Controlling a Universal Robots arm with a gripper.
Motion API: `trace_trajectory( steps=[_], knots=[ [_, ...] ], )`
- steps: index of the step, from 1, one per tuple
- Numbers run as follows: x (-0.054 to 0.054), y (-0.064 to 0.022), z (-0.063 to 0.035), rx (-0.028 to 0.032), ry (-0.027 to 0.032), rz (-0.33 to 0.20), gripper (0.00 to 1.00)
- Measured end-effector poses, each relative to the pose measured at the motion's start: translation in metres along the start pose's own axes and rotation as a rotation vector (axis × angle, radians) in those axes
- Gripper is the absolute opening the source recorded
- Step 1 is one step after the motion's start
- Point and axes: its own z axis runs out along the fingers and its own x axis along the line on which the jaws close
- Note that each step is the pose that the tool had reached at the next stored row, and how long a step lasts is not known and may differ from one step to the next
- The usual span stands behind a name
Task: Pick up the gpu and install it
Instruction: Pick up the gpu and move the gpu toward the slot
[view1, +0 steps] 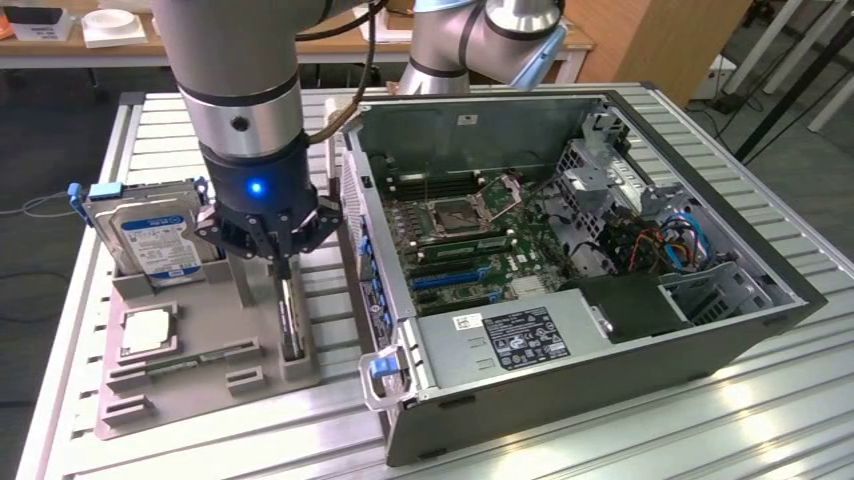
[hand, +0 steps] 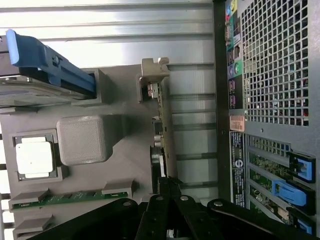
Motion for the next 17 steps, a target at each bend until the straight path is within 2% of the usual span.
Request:
trace_trajectory(
  steps=[17],
  knots=[
    [0.0000, 0.0001, 0.0005, 0.0002, 0.0002, 0.000, 0.11]
  ],
)
